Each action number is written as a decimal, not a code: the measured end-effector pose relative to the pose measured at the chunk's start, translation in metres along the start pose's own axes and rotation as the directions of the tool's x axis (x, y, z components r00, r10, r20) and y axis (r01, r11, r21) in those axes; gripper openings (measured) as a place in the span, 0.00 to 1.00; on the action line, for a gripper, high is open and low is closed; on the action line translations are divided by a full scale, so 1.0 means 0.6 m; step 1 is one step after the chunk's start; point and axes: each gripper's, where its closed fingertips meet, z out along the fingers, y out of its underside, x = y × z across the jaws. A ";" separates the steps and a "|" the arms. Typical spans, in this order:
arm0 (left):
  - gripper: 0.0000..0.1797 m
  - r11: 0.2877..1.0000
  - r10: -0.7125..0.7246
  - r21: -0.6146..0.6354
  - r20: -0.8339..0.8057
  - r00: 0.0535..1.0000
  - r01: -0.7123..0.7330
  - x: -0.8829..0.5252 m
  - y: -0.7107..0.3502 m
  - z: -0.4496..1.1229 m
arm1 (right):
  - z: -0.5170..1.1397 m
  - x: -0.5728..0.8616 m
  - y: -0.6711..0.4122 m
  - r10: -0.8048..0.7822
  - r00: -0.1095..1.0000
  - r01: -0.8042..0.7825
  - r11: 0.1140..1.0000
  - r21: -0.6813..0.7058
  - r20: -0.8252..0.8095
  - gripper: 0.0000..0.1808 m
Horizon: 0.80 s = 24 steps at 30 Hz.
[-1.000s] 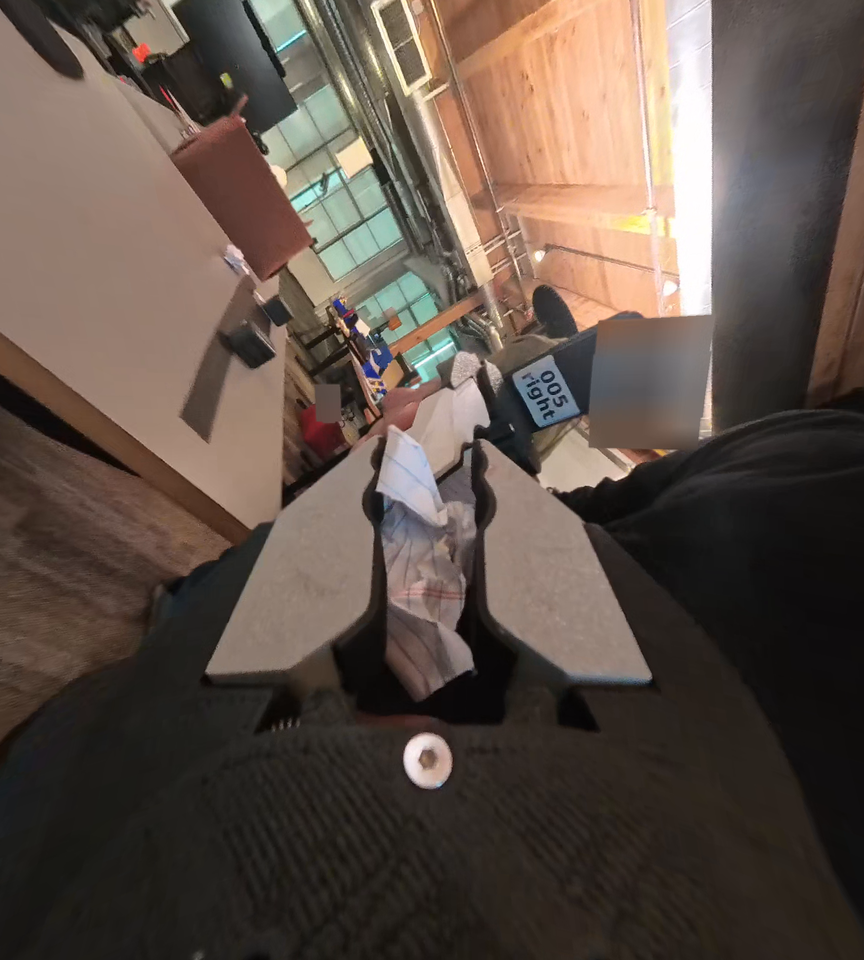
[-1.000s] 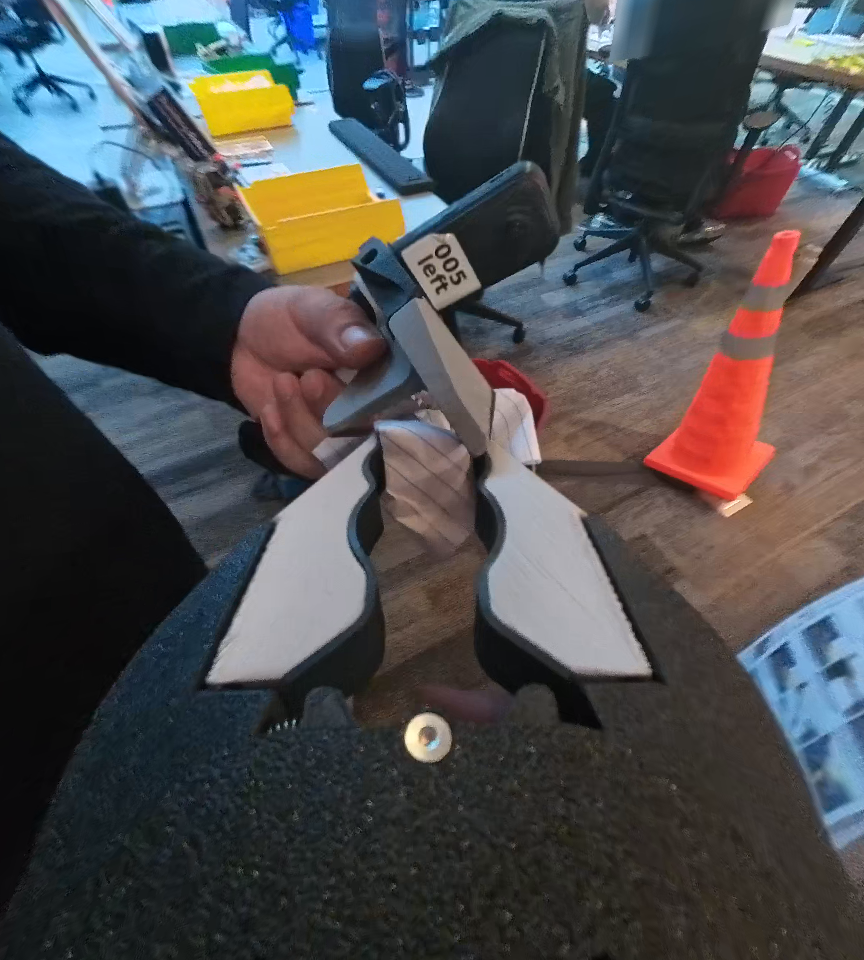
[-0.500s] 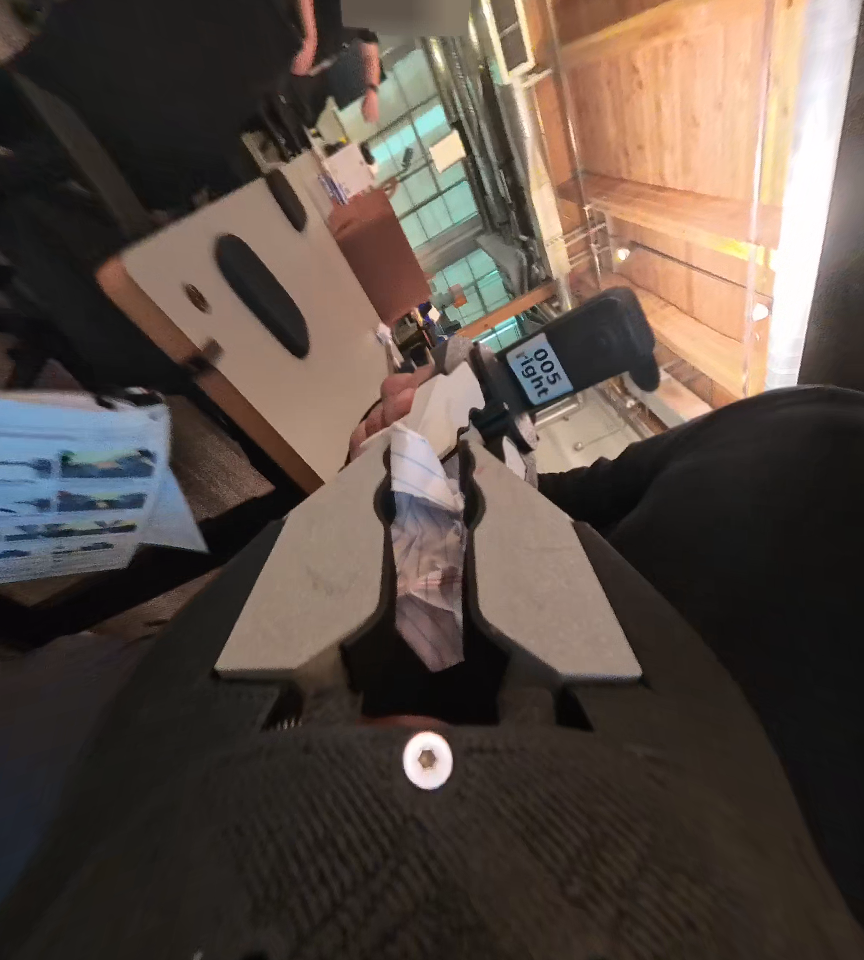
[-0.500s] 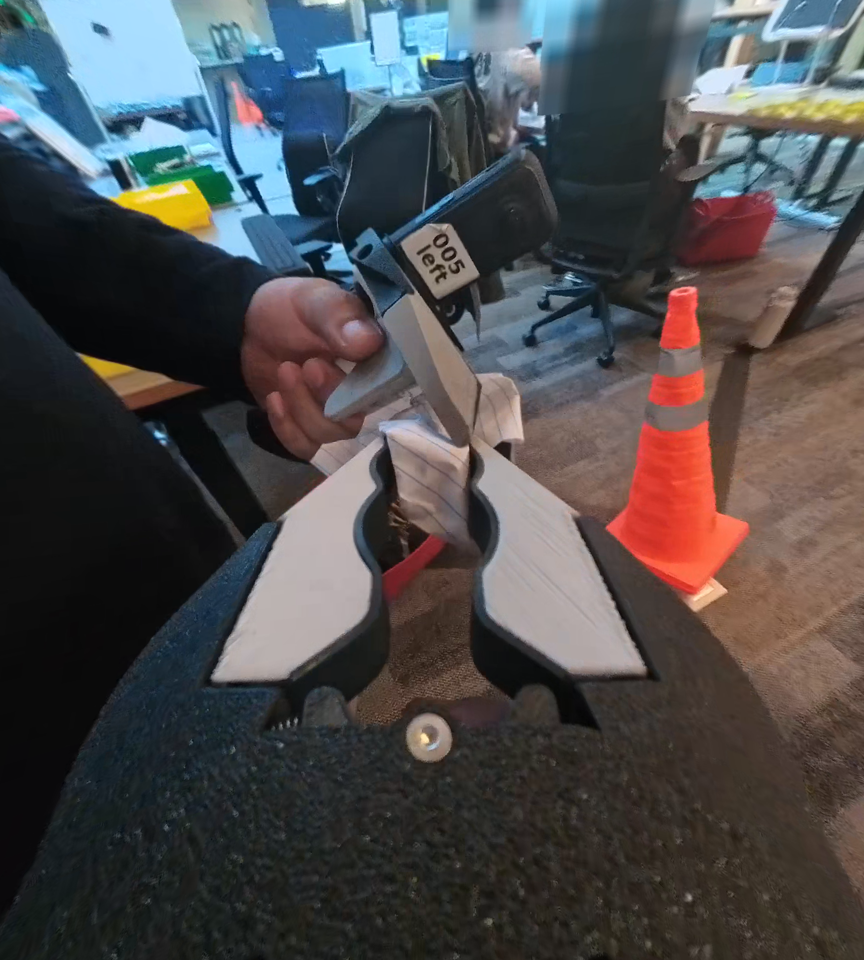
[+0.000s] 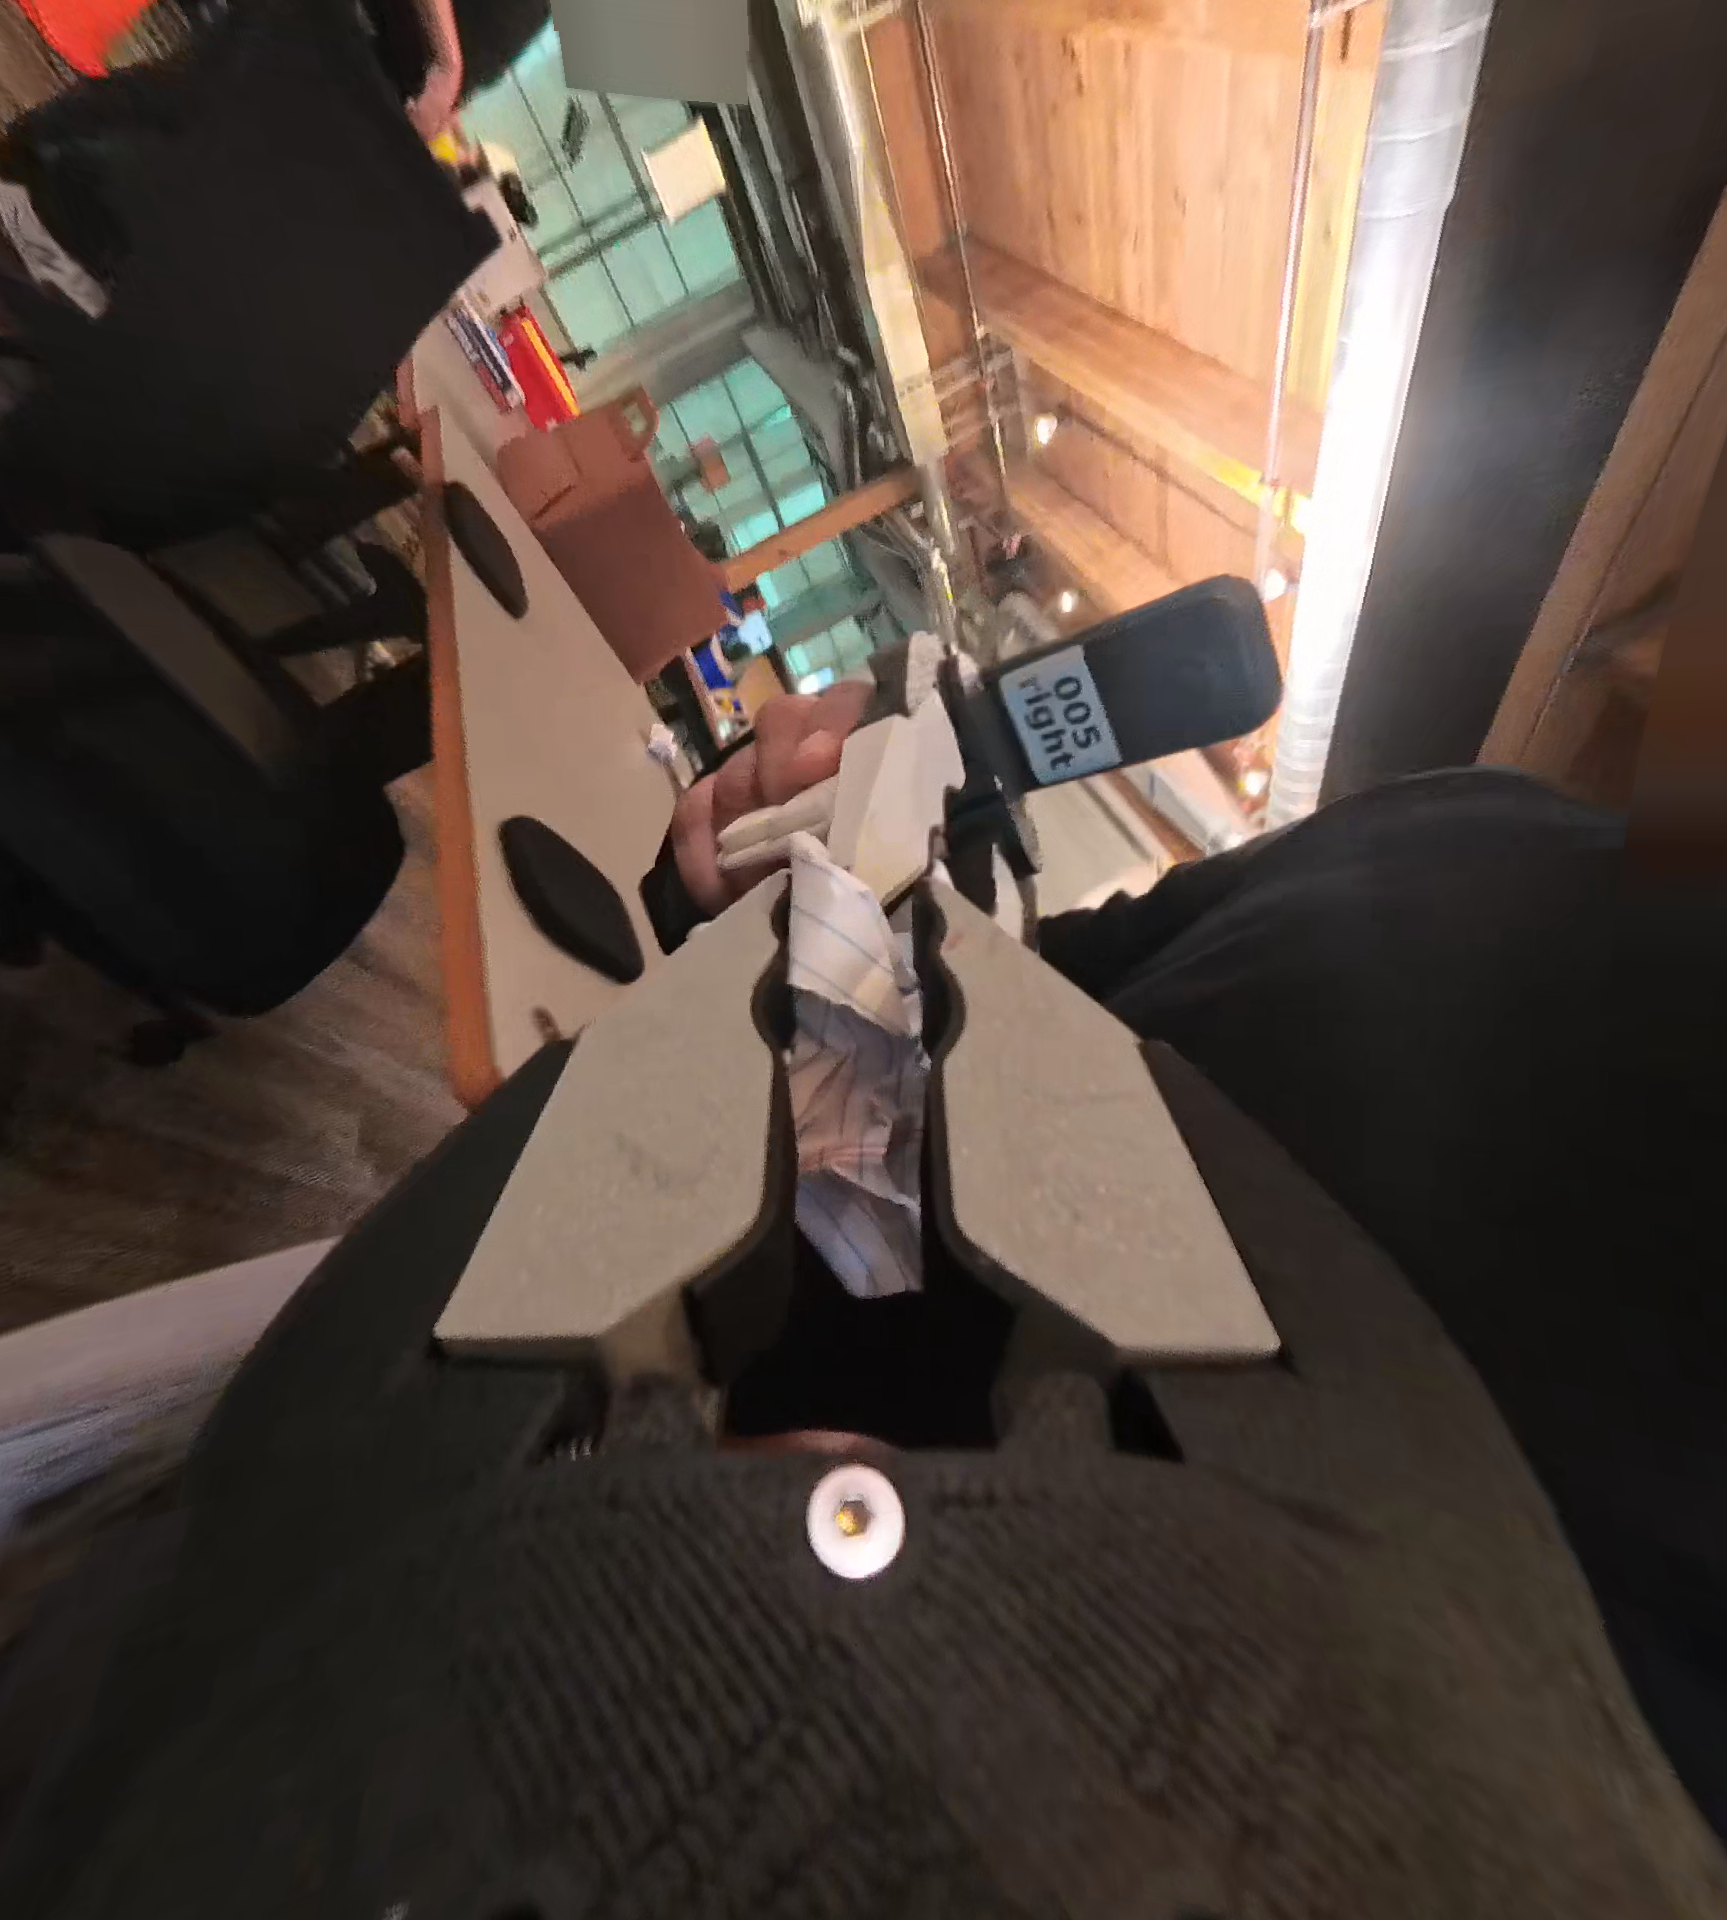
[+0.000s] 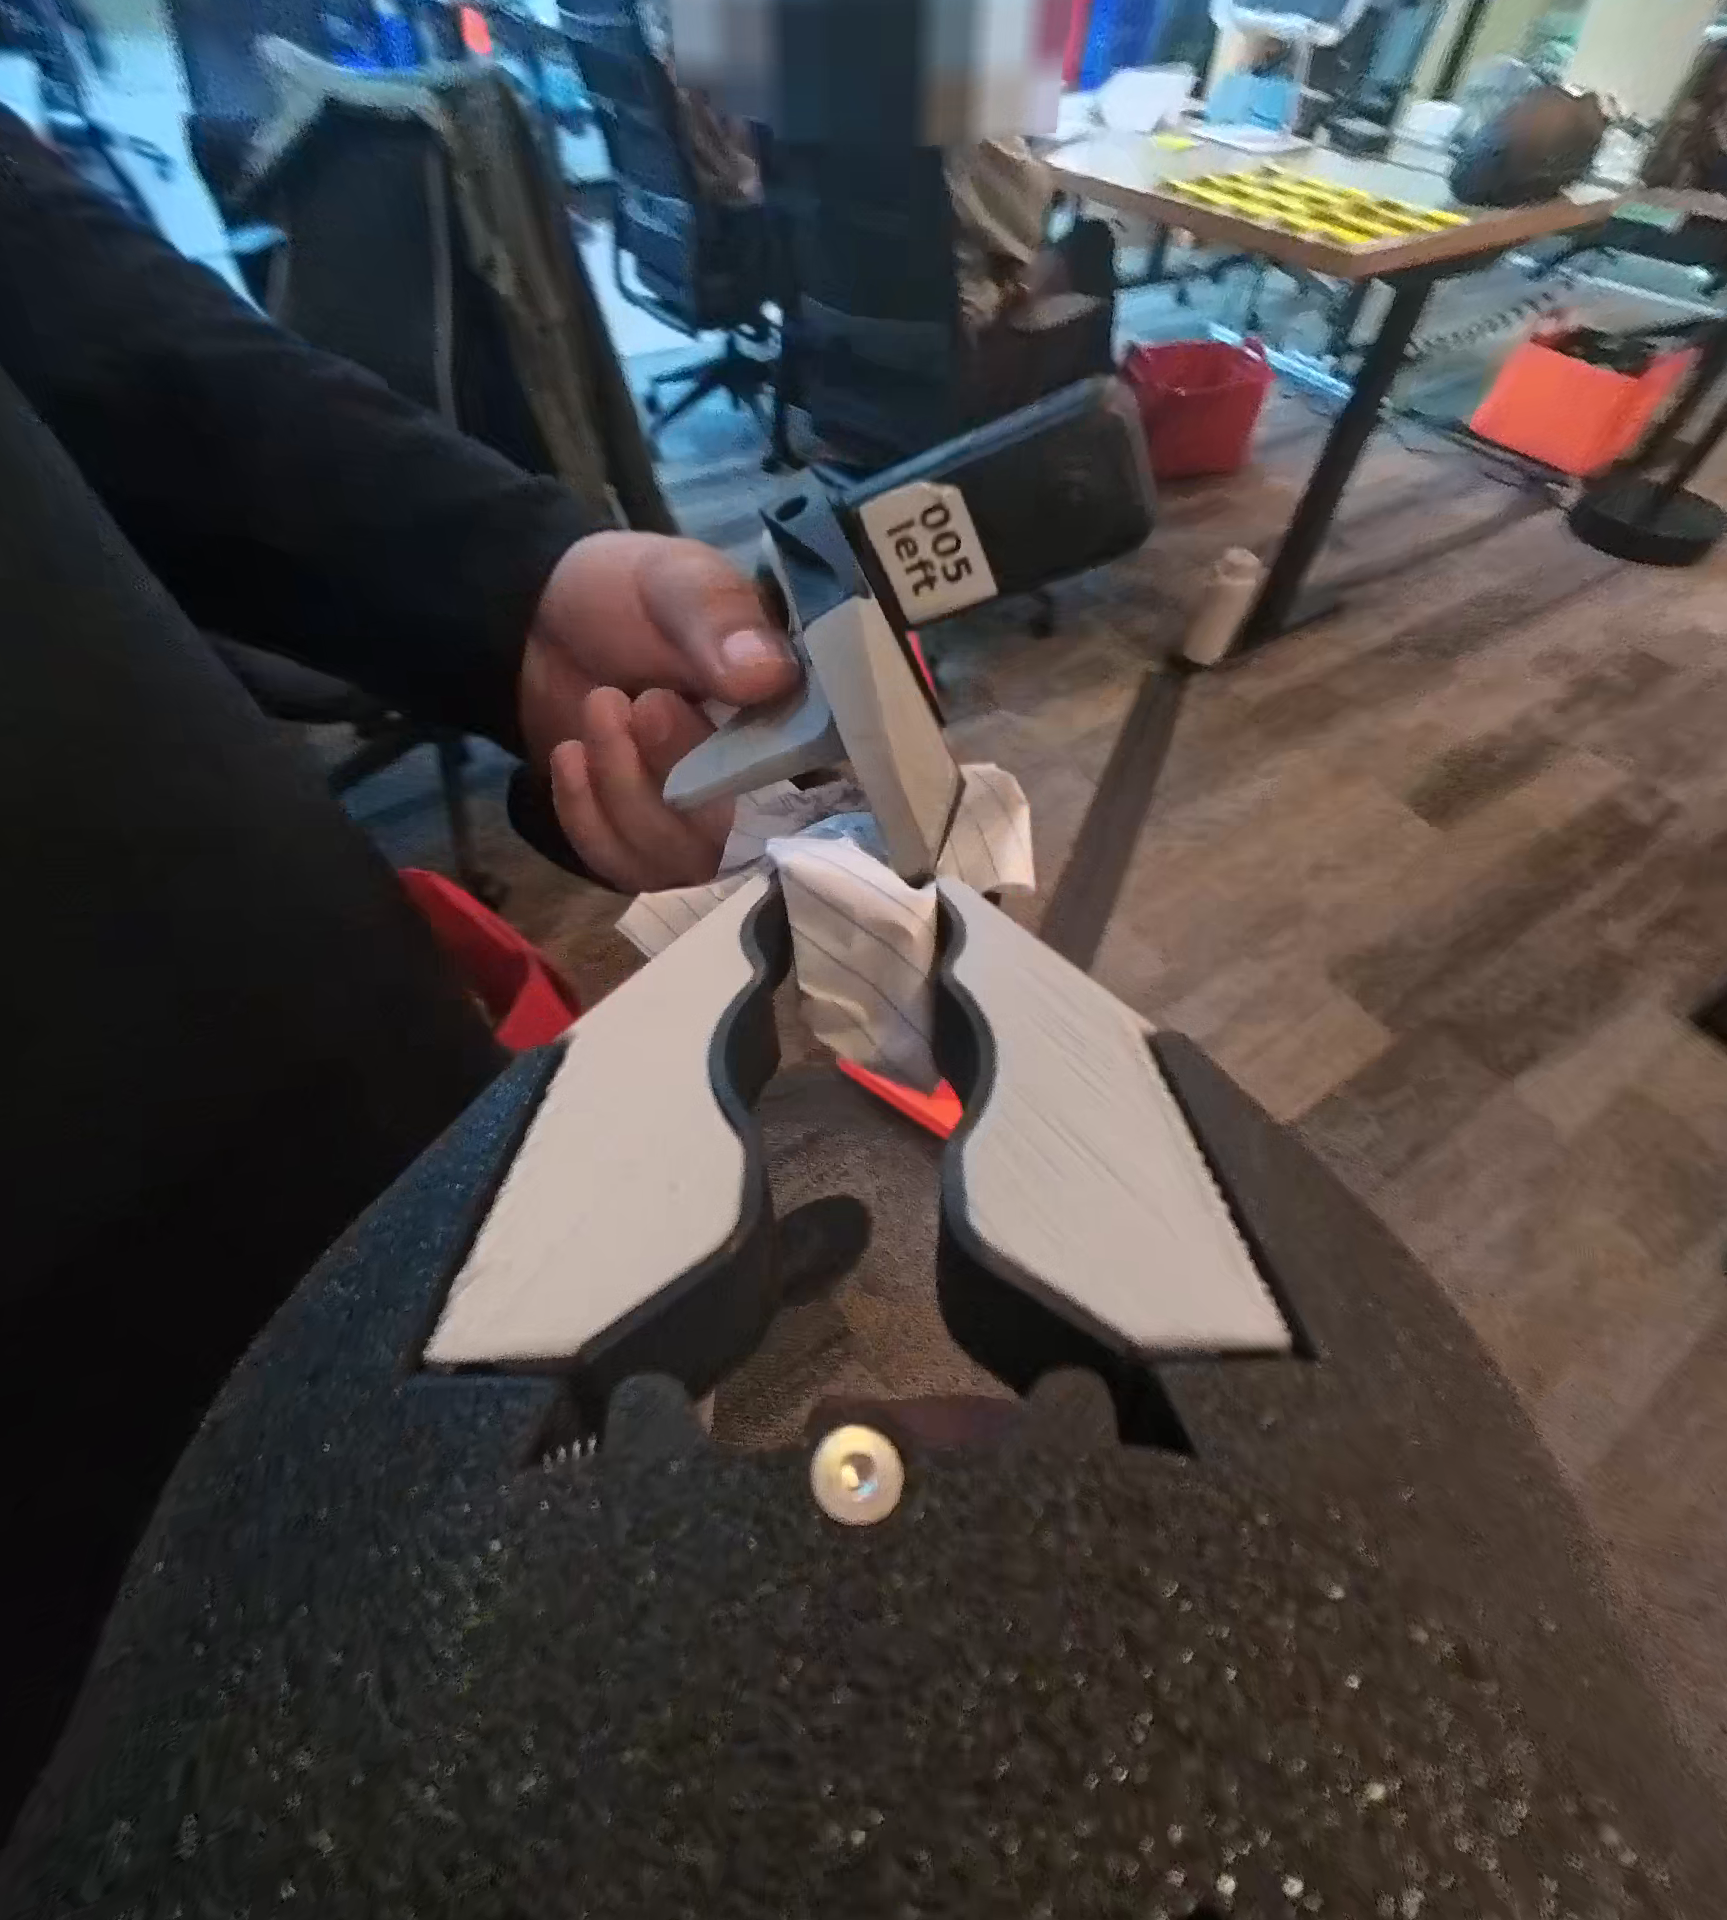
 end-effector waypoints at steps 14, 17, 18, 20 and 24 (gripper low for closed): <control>0.09 0.922 -0.012 -0.383 -0.171 0.985 -0.055 -0.206 -0.431 0.084 | 0.008 0.516 0.000 0.106 0.843 -0.142 0.989 -0.029 -0.528 0.36; 0.09 0.890 0.012 -0.447 -0.180 0.984 -0.093 -0.276 -0.510 0.163 | -0.034 0.620 0.008 0.047 0.810 -0.058 0.998 -0.001 -0.585 0.20; 0.08 0.889 0.010 -0.448 -0.191 0.981 -0.097 -0.299 -0.543 0.191 | -0.054 0.662 0.020 0.025 0.789 -0.032 0.999 0.000 -0.614 0.21; 0.09 0.877 0.007 -0.471 -0.185 0.983 -0.095 -0.353 -0.603 0.252 | -0.094 0.746 0.061 0.017 0.772 -0.030 1.000 -0.010 -0.636 0.23; 0.09 0.865 -0.076 -0.501 -0.125 0.989 0.003 -0.456 -0.736 0.403 | -0.203 0.926 0.116 0.022 0.754 -0.033 0.999 -0.005 -0.656 0.25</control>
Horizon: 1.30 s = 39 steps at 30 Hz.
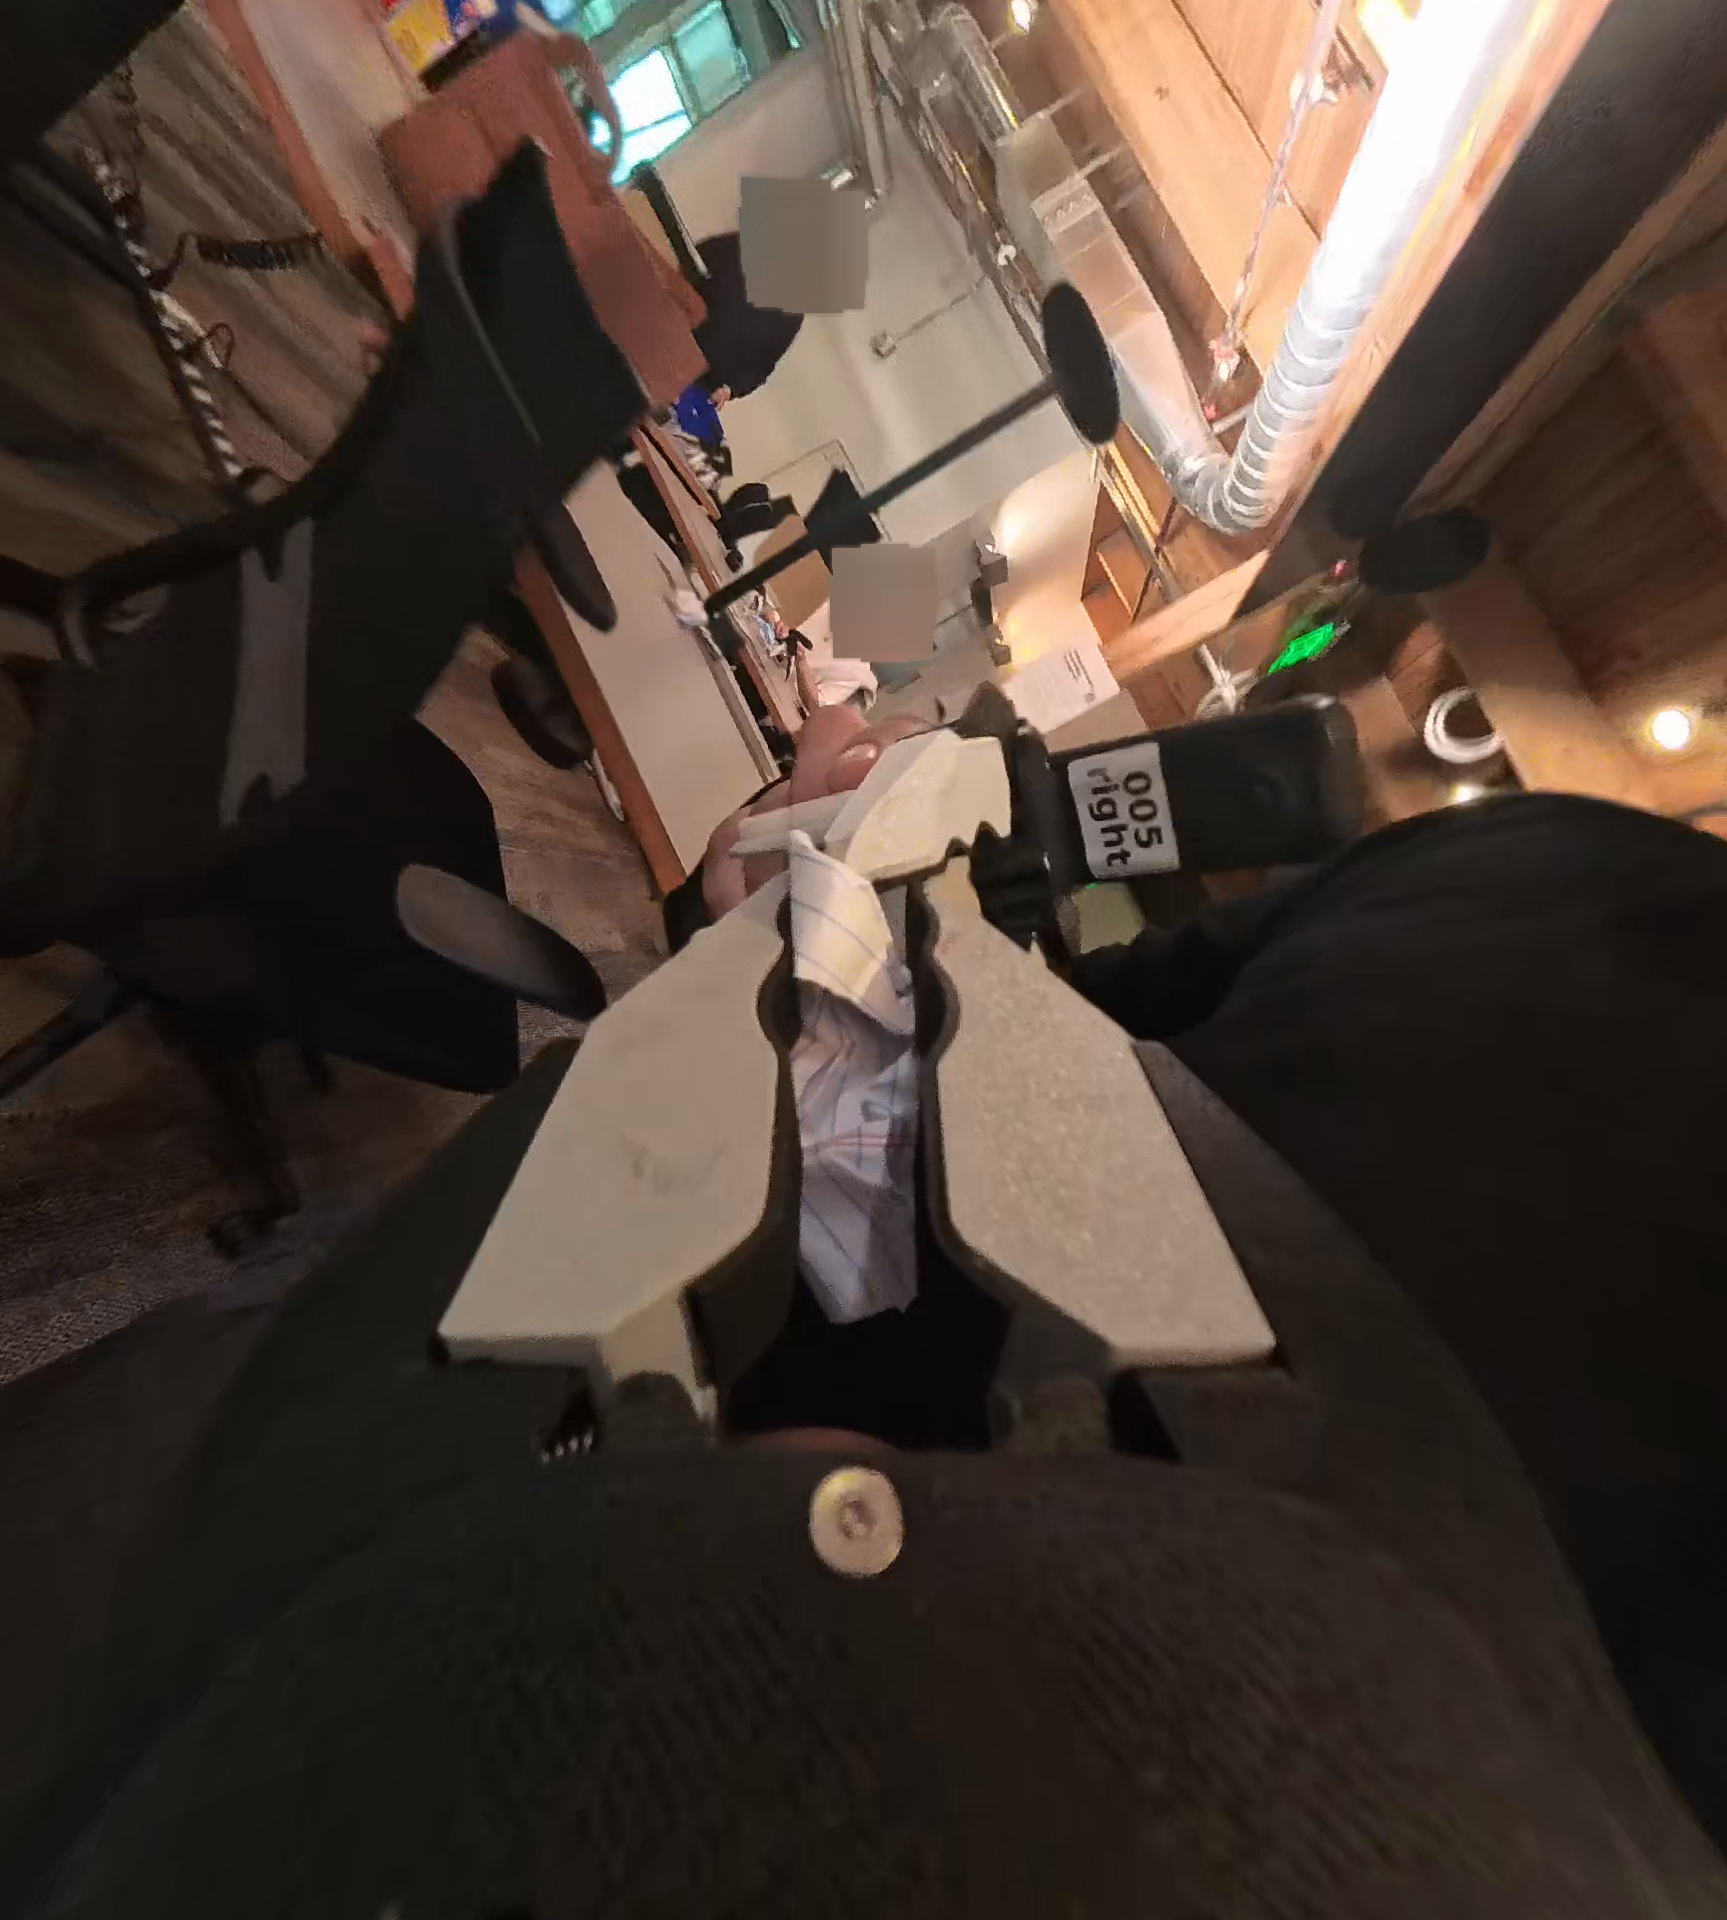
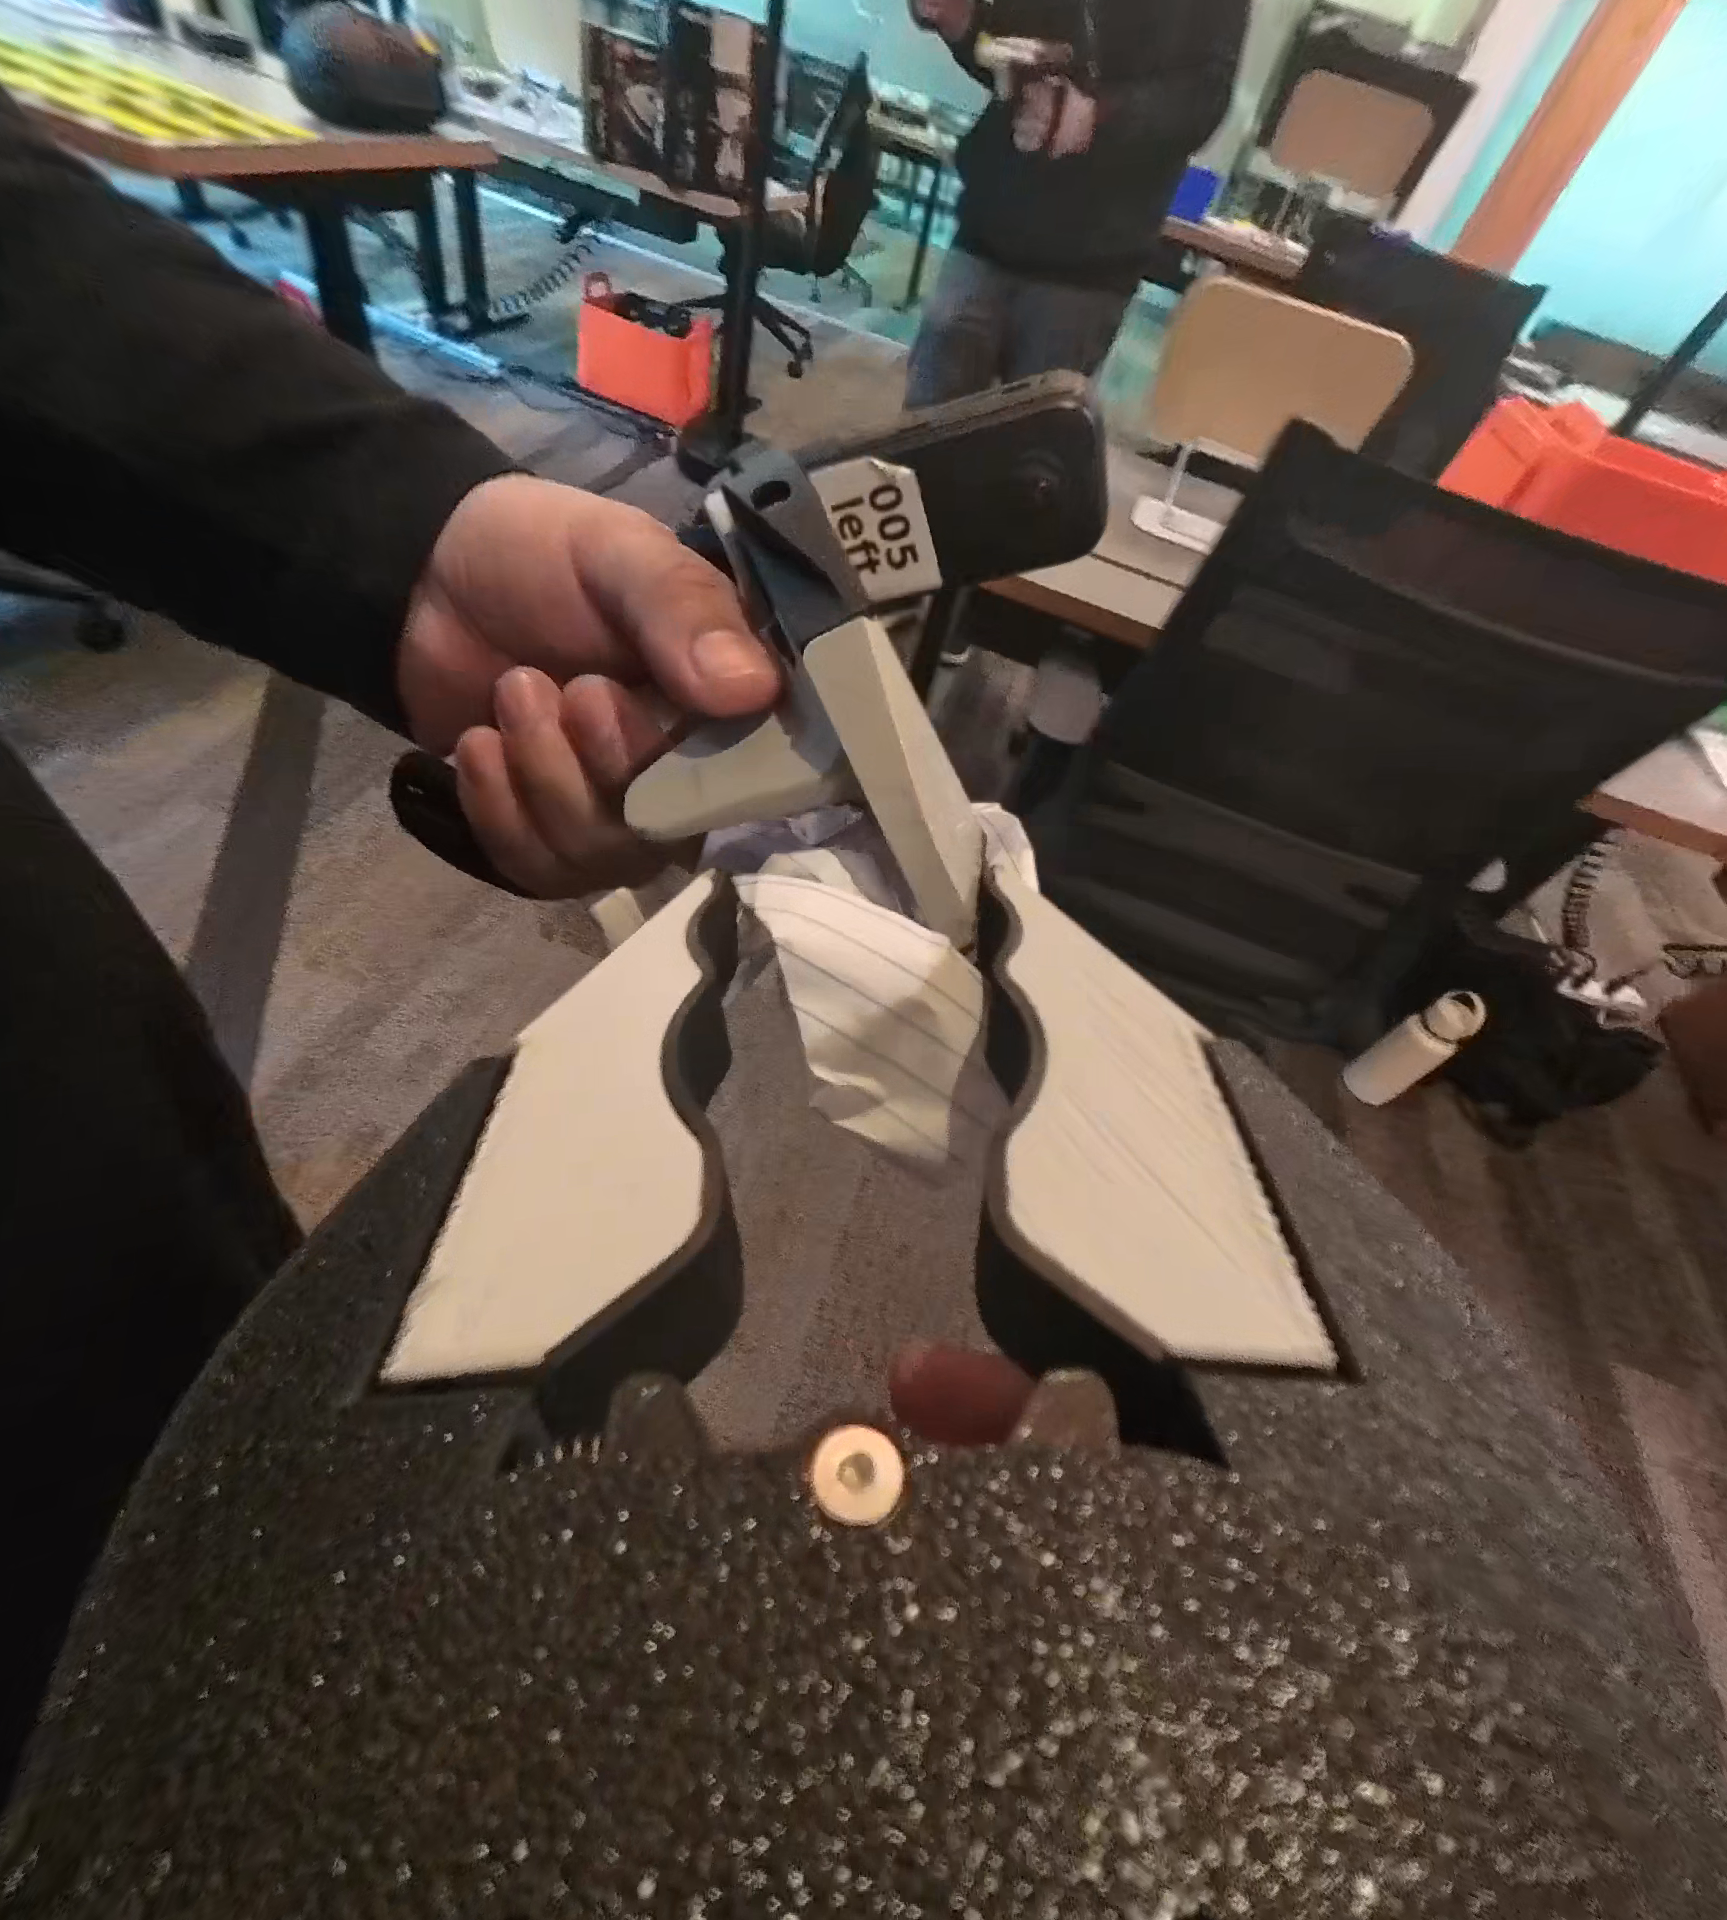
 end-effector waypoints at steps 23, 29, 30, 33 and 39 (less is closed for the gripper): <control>0.09 0.962 0.004 -0.266 -0.211 0.978 -0.061 -0.434 -0.853 0.145 | 0.207 0.972 0.157 0.099 0.960 -0.156 0.966 -0.205 -0.264 0.22; 0.10 0.883 0.127 -0.416 -0.237 0.963 -0.218 -0.540 -1.082 0.203 | 0.242 1.238 0.175 0.195 0.888 -0.277 0.949 -0.147 -0.416 0.24; 0.11 0.856 0.187 -0.438 -0.233 0.954 -0.275 -0.566 -1.113 0.220 | 0.242 1.281 0.188 0.237 0.868 -0.317 0.941 -0.117 -0.437 0.24; 0.08 0.768 0.352 -0.474 -0.251 0.902 -0.432 -0.653 -1.204 0.286 | 0.244 1.394 0.227 0.283 0.857 -0.339 0.939 -0.059 -0.431 0.38; 0.08 0.795 0.250 -0.509 -0.219 0.943 -0.329 -0.787 -1.416 0.471 | 0.164 1.706 0.340 0.181 0.781 -0.284 0.956 -0.081 -0.598 0.29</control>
